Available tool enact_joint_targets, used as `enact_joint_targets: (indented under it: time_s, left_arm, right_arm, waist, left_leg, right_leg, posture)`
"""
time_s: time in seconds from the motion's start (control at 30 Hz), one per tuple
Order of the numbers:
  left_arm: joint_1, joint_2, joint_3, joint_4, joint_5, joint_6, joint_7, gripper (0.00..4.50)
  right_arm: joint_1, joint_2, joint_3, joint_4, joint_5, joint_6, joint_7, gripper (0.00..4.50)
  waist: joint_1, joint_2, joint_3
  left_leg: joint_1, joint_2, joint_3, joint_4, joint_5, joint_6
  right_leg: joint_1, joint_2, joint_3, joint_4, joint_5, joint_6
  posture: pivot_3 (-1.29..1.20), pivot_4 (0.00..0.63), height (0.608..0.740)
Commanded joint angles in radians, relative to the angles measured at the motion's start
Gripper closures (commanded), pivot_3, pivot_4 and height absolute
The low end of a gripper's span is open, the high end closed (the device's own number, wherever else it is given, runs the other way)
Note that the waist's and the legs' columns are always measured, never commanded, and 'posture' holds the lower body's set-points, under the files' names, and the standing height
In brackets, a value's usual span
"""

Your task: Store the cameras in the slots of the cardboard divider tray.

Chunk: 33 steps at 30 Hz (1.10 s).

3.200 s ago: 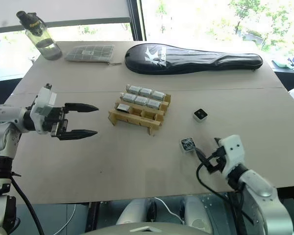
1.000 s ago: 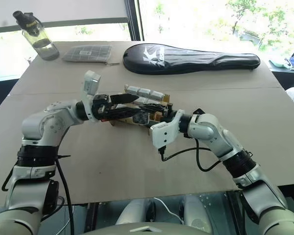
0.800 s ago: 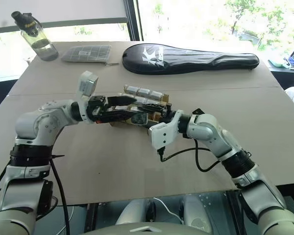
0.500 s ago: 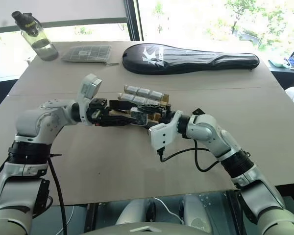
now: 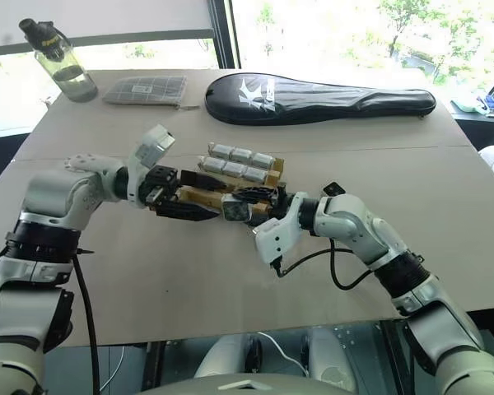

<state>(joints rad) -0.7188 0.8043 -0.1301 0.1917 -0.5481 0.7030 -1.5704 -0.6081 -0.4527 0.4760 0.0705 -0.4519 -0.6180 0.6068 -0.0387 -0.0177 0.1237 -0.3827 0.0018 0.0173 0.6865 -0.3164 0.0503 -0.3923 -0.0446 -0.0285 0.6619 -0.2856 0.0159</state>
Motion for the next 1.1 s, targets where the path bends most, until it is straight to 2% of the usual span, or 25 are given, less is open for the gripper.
enact_joint_targets:
  time_s: [0.03,0.33,0.47,0.53,1.0,1.1]
  left_arm:
    - [-0.029,0.012,0.005,-0.011,-0.001,-0.006,-0.033,0.00]
    - [-0.031,0.022,-0.017,-0.025,-0.007,0.022,-0.044,0.00]
    - [-0.033,0.037,-0.037,-0.023,-0.003,0.014,-0.044,1.21]
    - [-0.033,0.038,-0.038,-0.022,0.001,0.008,-0.044,1.36]
    - [-0.037,0.030,-0.042,-0.023,-0.003,0.000,-0.044,1.36]
    - [-0.043,0.027,-0.042,-0.016,-0.001,0.001,-0.044,2.11]
  right_arm:
    - [-0.029,-0.001,0.000,-0.005,-0.009,-0.035,-0.004,2.56]
    - [-0.049,0.006,0.010,0.008,-0.027,-0.066,-0.008,2.56]
    - [-0.050,0.015,0.011,0.006,-0.023,-0.064,-0.007,2.56]
    - [-0.052,0.018,0.011,0.006,-0.023,-0.065,-0.007,2.56]
    - [-0.049,0.030,0.009,-0.003,-0.016,-0.066,-0.004,2.56]
    - [-0.044,0.031,0.012,-0.003,-0.016,-0.067,-0.003,2.56]
  waist:
    - [0.000,0.000,0.000]
    - [0.000,0.000,0.000]
    - [0.000,0.000,0.000]
    - [0.001,0.000,0.000]
    - [0.001,0.000,0.000]
    - [0.001,0.000,0.000]
  left_leg:
    - [0.000,0.000,0.000,0.000,0.000,0.000]
    - [0.000,0.000,0.000,0.000,0.000,0.000]
    - [0.000,0.000,0.000,0.000,0.000,0.000]
    - [0.000,0.000,0.000,0.000,0.000,0.000]
    - [0.000,0.000,0.000,0.000,0.000,0.000]
    - [0.000,0.000,0.000,0.000,0.000,0.000]
  right_leg:
    - [0.000,0.000,0.000,0.000,0.000,0.000]
    - [0.000,0.000,0.000,0.000,0.000,0.000]
    - [0.000,0.000,0.000,0.000,0.000,0.000]
    - [0.000,0.000,0.000,0.000,0.000,0.000]
    - [0.000,0.000,0.000,0.000,0.000,0.000]
    - [0.000,0.000,0.000,0.000,0.000,0.000]
  posture:
    - [0.00,0.150,0.740]
    - [0.00,0.150,0.740]
    - [0.00,0.150,0.740]
    - [0.00,0.150,0.740]
    - [0.00,0.150,0.740]
    - [0.00,0.150,0.740]
